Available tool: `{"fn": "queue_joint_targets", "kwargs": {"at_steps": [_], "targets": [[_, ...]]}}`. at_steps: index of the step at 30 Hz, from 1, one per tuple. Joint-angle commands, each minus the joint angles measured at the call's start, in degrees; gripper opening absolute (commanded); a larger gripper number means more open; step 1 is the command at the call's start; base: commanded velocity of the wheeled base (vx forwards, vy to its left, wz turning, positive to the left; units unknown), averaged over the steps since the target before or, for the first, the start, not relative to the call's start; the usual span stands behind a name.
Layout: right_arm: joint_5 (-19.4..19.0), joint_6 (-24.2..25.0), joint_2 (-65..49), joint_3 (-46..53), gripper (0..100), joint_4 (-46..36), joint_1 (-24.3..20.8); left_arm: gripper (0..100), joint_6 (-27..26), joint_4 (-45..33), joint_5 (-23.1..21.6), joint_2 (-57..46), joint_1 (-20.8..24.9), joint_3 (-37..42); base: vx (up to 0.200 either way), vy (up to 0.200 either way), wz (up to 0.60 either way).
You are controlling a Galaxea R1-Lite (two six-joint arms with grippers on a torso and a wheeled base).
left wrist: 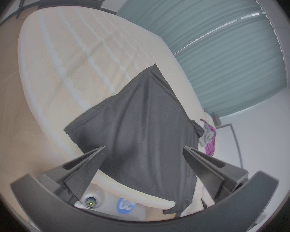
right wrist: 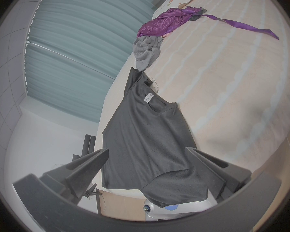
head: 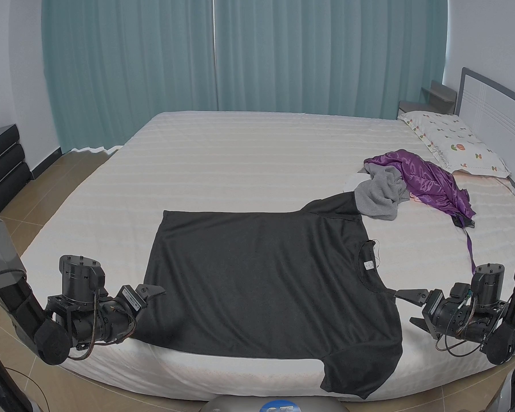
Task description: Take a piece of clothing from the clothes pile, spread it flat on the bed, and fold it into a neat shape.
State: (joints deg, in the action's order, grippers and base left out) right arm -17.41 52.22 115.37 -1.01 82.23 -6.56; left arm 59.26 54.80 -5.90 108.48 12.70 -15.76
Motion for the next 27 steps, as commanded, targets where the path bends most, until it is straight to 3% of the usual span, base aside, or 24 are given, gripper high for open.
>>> {"fn": "queue_joint_targets", "kwargs": {"at_steps": [1,12,22,27], "targets": [[0.1,0.1,0.1,1.0,100,0.0,0.0,100,-5.6,0.1,0.6,1.0,-1.7,4.1,0.0,0.0,0.0],[0.1,0.1,0.5,1.0,100,0.0,0.1,100,-6.3,0.4,1.9,5.5,-6.4,6.3,0.0,0.0,0.0],[0.0,0.1,0.7,1.0,100,0.0,0.2,100,-6.3,10.6,2.5,14.2,-7.8,6.4,0.0,0.0,0.0],[-0.1,0.1,0.9,1.0,100,0.0,0.2,100,-6.3,12.0,2.5,15.2,-7.9,6.7,0.0,0.0,0.0]]}}
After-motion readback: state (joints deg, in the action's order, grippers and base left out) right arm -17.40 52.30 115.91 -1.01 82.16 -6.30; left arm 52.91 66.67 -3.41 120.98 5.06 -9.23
